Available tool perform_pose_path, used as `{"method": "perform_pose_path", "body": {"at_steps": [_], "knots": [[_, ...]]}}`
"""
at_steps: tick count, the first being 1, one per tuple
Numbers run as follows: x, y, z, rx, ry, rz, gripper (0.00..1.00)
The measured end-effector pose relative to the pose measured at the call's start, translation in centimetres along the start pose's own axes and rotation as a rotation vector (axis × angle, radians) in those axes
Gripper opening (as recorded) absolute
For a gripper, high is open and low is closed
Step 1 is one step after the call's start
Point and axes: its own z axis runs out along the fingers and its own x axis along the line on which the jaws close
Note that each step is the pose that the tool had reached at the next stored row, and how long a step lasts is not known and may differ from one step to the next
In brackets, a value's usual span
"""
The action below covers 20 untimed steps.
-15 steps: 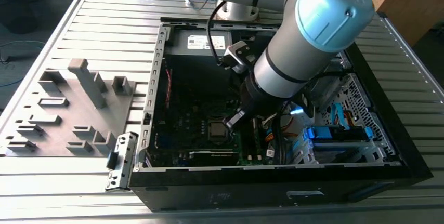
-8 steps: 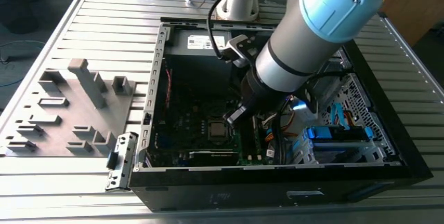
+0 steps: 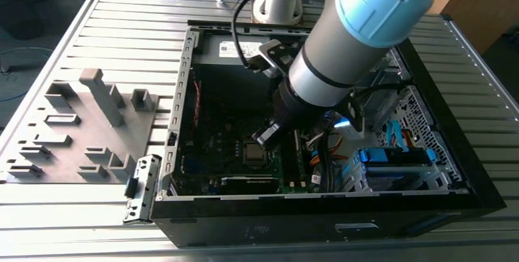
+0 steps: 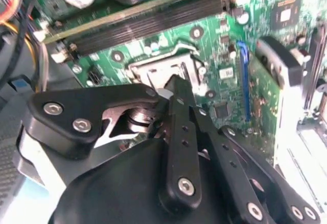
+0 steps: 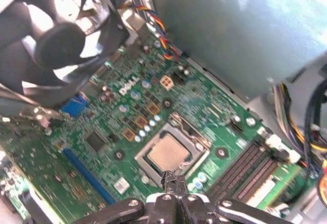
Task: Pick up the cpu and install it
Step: 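Install the first cpu locking lever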
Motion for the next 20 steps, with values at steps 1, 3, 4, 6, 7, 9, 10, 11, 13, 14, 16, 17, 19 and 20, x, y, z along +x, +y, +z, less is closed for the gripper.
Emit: {"method": "perform_pose_path", "body": {"at_steps": [1,3,4,6,7,9,10,11,13,14,16,17,19,20], "knots": [[0.26,0.24,0.1,0.0012,-0.0025,0.0,0.11],[0.62,0.57,0.22,0.0024,-0.0091,-0.001,0.11],[0.66,0.62,0.24,0.0013,-0.0122,-0.003,0.11],[0.7,0.67,0.05,0.0011,-0.0131,-0.005,0.11],[0.74,0.73,-0.22,0.0011,-0.0134,-0.005,0.11],[0.84,0.9,-1.0,0.001,-0.0137,-0.005,0.11],[0.9,0.99,-1.44,0.001,-0.0136,-0.005,0.11],[0.95,1.08,-1.89,0.0011,-0.0137,-0.005,0.11],[1.05,1.25,-2.76,0.001,-0.0137,-0.005,0.11],[1.11,1.34,-3.18,0.001,-0.0138,-0.005,0.11],[1.28,1.54,-3.64,0.0034,-0.0162,-0.005,0.11],[1.41,1.65,-3.61,0.0059,-0.0193,-0.005,0.11],[1.63,1.86,-3.54,0.0113,-0.0254,-0.006,0.11],[1.65,1.87,-3.53,0.012,-0.026,-0.006,0.11]]}}
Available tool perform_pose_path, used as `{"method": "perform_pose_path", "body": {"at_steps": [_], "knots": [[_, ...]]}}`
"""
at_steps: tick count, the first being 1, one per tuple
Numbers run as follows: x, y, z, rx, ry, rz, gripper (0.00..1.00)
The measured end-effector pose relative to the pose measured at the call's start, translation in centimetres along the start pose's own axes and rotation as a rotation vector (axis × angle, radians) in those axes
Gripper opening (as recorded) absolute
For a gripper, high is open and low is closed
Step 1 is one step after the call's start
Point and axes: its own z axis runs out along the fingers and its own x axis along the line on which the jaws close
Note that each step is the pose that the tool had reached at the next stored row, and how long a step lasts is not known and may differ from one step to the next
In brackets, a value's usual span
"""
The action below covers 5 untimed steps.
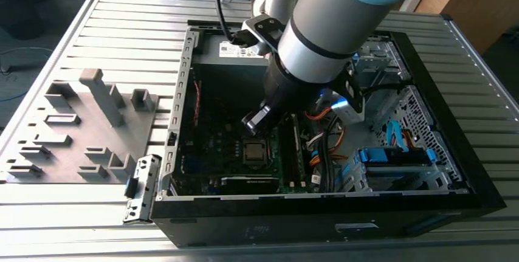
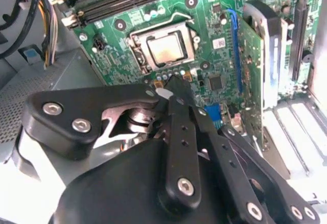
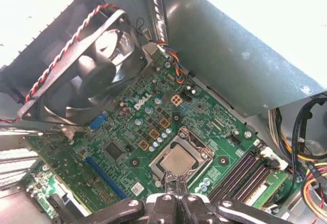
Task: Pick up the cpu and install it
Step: 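Install the first cpu locking lever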
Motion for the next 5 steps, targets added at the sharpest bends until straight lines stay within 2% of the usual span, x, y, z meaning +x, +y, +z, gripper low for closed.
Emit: {"method": "perform_pose_path", "body": {"at_steps": [5], "knots": [[0.01,0.01,-0.01,0.0007,-0.0005,0.0,0.11]]}}
